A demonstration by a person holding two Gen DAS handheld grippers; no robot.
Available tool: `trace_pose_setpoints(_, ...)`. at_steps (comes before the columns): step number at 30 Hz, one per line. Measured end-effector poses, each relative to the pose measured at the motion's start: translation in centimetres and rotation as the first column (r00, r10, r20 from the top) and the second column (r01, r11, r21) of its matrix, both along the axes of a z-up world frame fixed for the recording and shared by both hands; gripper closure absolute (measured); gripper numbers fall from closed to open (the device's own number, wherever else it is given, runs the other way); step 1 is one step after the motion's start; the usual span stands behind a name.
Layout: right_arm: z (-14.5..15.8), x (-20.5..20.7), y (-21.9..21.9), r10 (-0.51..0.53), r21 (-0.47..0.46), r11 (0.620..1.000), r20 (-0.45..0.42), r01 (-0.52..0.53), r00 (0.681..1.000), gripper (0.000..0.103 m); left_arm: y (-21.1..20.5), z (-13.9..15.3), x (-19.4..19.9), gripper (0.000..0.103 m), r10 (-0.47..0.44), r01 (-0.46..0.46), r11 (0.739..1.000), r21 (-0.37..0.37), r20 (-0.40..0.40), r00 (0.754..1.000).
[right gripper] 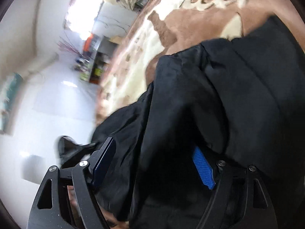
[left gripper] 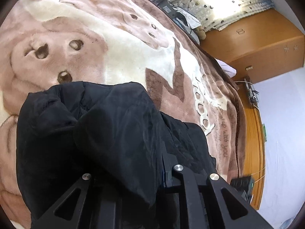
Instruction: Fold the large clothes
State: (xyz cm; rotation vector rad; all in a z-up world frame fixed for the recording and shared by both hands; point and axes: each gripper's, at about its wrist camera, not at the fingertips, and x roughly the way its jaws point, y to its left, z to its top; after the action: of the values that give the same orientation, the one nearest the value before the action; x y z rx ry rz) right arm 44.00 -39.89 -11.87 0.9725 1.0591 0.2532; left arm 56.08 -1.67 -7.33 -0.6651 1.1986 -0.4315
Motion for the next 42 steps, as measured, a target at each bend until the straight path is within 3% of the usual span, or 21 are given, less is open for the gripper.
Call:
trace_pose_setpoints(2,0.2,1.6,0.4,-0.009,-0.002,1.0,-0.035,0.009,0.999,0.024,0.1,0.1,0.0,0.087,-0.001,0.001,1.0,0.002,0.003,1.0)
trace_pose_setpoints(3,0.5,2.3,0.6,-0.01,-0.031,0.999,-0.043,0.008,0.999,0.033,0.3,0.1,0.0,0.087,0.006,-0.006,1.0,0.009,0.003,1.0)
trace_pose_setpoints(4,1.0,2.5,0.5,-0.027,-0.062,0.998,-0.036,0.024,0.999,0.063,0.4,0.1,-0.1,0.087,0.009,-0.009,1.0,0.002,0.003,1.0)
trace_pose_setpoints(6,2.7,3.0,0.5,-0.024,-0.151,0.988,0.028,0.028,0.999,0.083,0.7,0.4,-0.2,0.087,0.016,-0.016,1.0,0.001,0.009,1.0)
trace_pose_setpoints(7,4.0,3.2,0.4,-0.019,-0.206,0.978,0.089,0.037,0.996,0.087,1.0,0.7,-0.4,0.087,0.019,-0.018,1.0,-0.008,0.021,1.0)
trace_pose_setpoints(9,7.4,2.8,0.2,0.0,-0.28,0.957,0.258,0.075,0.966,0.089,1.5,1.7,-1.2,0.087,0.021,-0.016,0.998,-0.067,0.074,0.997)
trace_pose_setpoints(11,9.9,1.1,0.7,0.073,-0.358,0.93,0.401,0.082,0.913,0.089,2.1,2.6,-2.2,0.087,0.016,0.0,0.994,-0.109,0.141,0.99)
trace_pose_setpoints(12,10.4,0.2,0.9,0.111,-0.392,0.917,0.424,0.071,0.899,0.089,2.5,3.0,-3.0,0.087,0.005,0.02,0.991,-0.133,0.187,0.982)
trace_pose_setpoints(15,8.5,-1.9,0.0,0.145,-0.406,0.914,0.384,0.026,0.912,0.09,2.8,2.1,-4.7,0.087,-0.035,0.06,0.99,-0.126,0.195,0.98)
trace_pose_setpoints(17,6.1,-2.9,-1.0,0.144,-0.4,0.916,0.326,-0.002,0.934,0.09,2.4,0.6,-6.2,0.087,-0.071,0.085,0.993,-0.078,0.167,0.983)
trace_pose_setpoints(22,0.2,-5.4,-3.5,0.067,-0.334,0.943,0.201,0.004,0.977,0.09,1.6,-2.4,-8.8,0.087,-0.106,0.11,0.994,-0.024,0.132,0.986)
trace_pose_setpoints(27,-0.8,-6.1,-3.6,0.044,-0.343,0.939,0.173,0.018,0.984,0.091,1.7,-4.6,-8.7,0.085,-0.077,0.078,0.997,-0.004,0.088,0.993)
trace_pose_setpoints(34,0.6,-6.2,-1.8,0.107,-0.586,0.81,0.122,-0.016,0.987,0.087,0.4,-3.0,-9.1,0.065,-0.116,0.087,0.977,0.194,0.141,0.983)
trace_pose_setpoints(35,1.0,-6.5,-1.9,0.1,-0.594,0.804,0.119,-0.01,0.988,0.084,0.3,-2.3,-9.2,0.065,-0.123,0.087,0.969,0.23,0.147,0.982)
trace_pose_setpoints(38,3.1,-7.6,-1.8,0.087,-0.689,0.724,0.128,0.025,0.988,0.084,0.2,0.6,-10.0,0.064,-0.152,0.077,0.937,0.341,0.199,0.968)
trace_pose_setpoints(39,3.8,-7.7,-1.7,0.095,-0.695,0.718,0.14,0.03,0.986,0.084,0.4,1.6,-10.3,0.064,-0.154,0.068,0.933,0.352,0.223,0.963)
trace_pose_setpoints(42,6.7,-8.4,-0.3,0.133,-0.761,0.645,0.207,0.074,0.969,0.081,1.6,4.7,-10.9,0.064,-0.108,-0.008,0.929,0.37,0.291,0.951)
